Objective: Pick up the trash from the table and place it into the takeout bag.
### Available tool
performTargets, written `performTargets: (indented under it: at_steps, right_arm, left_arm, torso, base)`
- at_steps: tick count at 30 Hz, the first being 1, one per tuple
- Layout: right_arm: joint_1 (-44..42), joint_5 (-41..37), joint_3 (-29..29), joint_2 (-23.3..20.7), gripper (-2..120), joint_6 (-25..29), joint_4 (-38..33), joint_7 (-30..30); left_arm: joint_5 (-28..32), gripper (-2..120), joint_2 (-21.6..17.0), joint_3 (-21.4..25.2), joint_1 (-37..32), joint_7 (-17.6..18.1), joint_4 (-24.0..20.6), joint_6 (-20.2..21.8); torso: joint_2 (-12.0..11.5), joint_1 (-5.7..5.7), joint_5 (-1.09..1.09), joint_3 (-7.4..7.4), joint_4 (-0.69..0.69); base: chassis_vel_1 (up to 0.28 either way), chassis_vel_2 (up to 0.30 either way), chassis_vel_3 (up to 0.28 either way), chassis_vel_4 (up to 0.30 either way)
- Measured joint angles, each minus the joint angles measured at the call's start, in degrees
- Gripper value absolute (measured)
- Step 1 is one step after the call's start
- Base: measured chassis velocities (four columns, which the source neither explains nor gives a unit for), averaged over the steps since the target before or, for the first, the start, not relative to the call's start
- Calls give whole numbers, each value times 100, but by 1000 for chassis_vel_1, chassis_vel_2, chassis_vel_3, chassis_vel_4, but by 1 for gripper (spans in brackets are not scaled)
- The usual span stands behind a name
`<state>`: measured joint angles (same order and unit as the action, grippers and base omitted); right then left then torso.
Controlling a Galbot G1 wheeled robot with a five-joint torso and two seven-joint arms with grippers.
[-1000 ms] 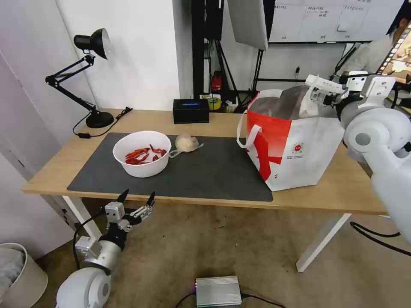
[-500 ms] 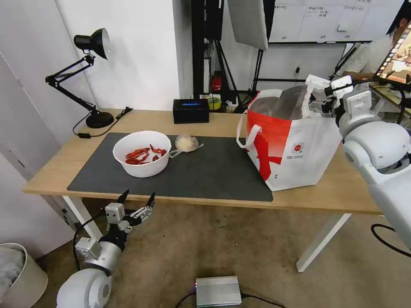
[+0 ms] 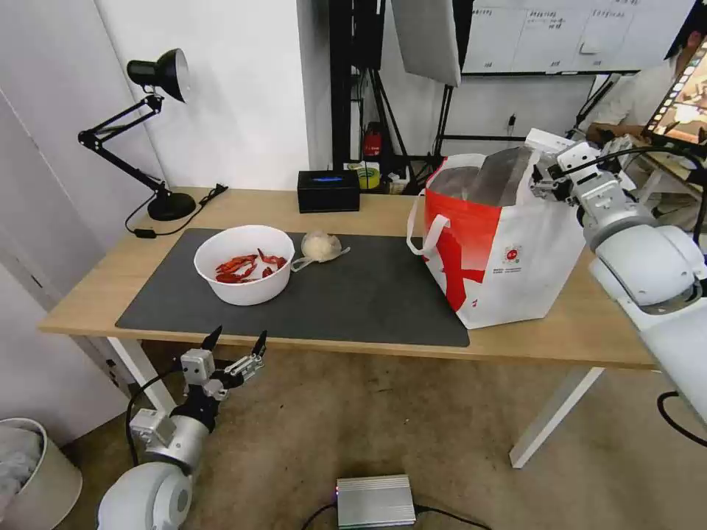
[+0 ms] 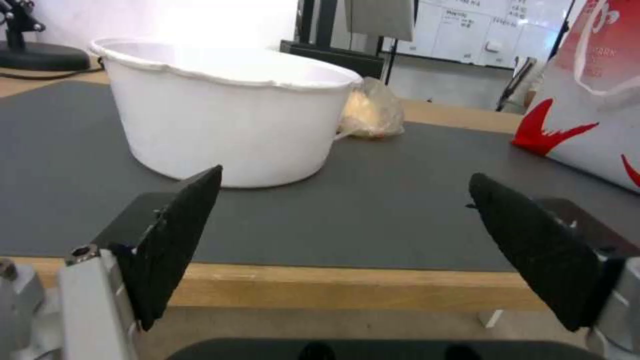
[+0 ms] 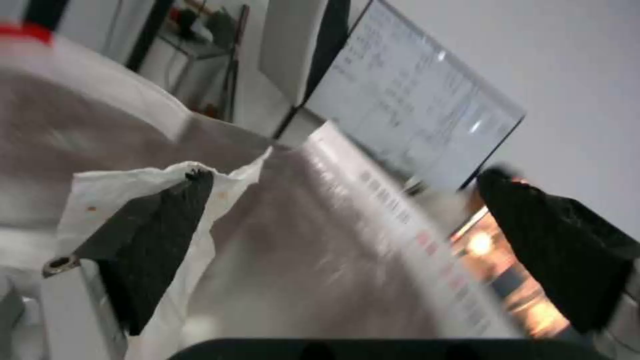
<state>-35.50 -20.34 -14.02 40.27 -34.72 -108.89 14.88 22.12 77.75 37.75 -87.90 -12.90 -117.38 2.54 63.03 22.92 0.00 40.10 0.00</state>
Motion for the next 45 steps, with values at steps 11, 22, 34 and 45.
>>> performTargets:
  at_steps: [11,22,34,45]
  right_arm:
    - [-165,-3535,-224,440,100,488,-253,1866]
    - [-369,-3593,-326,542,100,1409,-380,1652]
    - [-1502,-2646,-734,799,100,2974,-872,518]
    - [-2595,-1453,-1158,1415,100,3823,-1233,-74]
  left_arm:
    - [0,100,8,16,-51,-2,0,-52]
    - [-1,100,7,23,-66,-4,-56,-64]
    - [12,100,0,41,-31,3,-78,-44]
    - [29,100,24,76,-35,4,-86,-67]
  torso:
    - [0,0,0,0,0]
    - [0,0,0,0,0]
    - [0,0,0,0,0]
    - [0,0,0,0,0]
  base:
    - [0,0,0,0]
    - [0,0,0,0]
    - [0,0,0,0]
    - [0,0,0,0]
